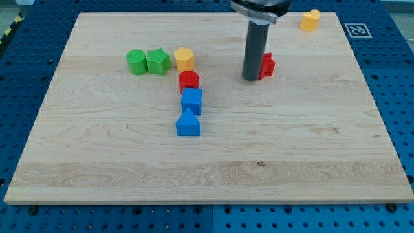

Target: Move red star to the top right

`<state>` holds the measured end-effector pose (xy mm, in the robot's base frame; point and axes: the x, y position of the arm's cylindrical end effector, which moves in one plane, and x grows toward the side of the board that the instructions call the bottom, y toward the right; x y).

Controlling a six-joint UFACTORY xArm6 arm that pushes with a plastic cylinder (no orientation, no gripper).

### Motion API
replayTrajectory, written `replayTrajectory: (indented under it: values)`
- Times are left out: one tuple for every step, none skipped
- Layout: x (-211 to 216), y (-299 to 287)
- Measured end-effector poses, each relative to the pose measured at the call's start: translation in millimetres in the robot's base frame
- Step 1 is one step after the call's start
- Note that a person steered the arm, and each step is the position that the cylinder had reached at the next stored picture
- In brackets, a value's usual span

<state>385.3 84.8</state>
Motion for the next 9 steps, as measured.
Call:
replayTrajectory:
  values:
    - [-13, 4]
    - [-20, 11]
    - [-26, 33]
    - [-47, 56]
    - [-65, 85]
    - [-84, 119]
    - [-102, 148]
    - [-102, 152]
    - [-99, 152]
